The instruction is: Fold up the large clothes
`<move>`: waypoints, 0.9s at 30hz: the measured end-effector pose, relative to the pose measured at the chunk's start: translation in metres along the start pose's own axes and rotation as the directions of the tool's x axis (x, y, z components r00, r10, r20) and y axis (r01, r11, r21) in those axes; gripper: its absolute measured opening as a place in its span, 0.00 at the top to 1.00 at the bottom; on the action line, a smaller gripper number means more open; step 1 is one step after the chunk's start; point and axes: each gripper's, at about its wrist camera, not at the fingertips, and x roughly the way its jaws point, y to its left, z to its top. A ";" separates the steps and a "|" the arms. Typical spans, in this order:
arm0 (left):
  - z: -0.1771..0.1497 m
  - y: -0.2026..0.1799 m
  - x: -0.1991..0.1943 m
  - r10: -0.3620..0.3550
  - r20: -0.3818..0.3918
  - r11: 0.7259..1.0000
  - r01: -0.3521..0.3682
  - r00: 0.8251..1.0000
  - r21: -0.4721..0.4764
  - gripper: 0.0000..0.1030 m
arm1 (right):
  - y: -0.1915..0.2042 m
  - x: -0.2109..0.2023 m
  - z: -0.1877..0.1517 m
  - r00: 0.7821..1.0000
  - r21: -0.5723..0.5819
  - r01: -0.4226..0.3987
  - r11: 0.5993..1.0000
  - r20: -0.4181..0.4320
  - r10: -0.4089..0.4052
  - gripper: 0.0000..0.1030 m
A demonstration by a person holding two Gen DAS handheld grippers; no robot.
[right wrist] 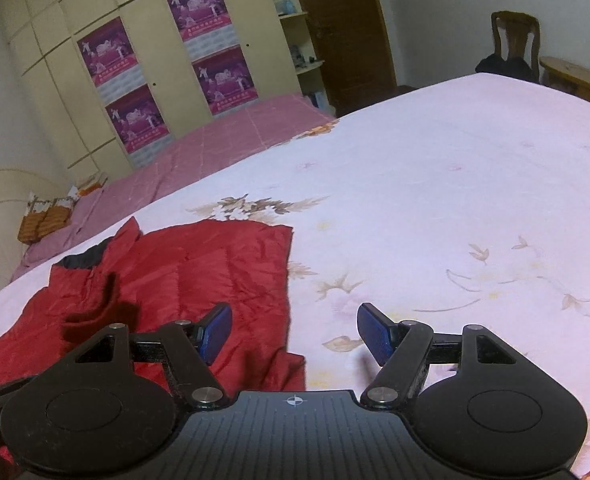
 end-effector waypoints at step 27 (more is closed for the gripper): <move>-0.044 0.190 -0.099 0.337 0.111 0.936 -0.320 0.935 -0.143 0.50 | 0.075 0.007 -0.026 0.966 -0.167 -0.234 0.958 -0.147 0.211 0.85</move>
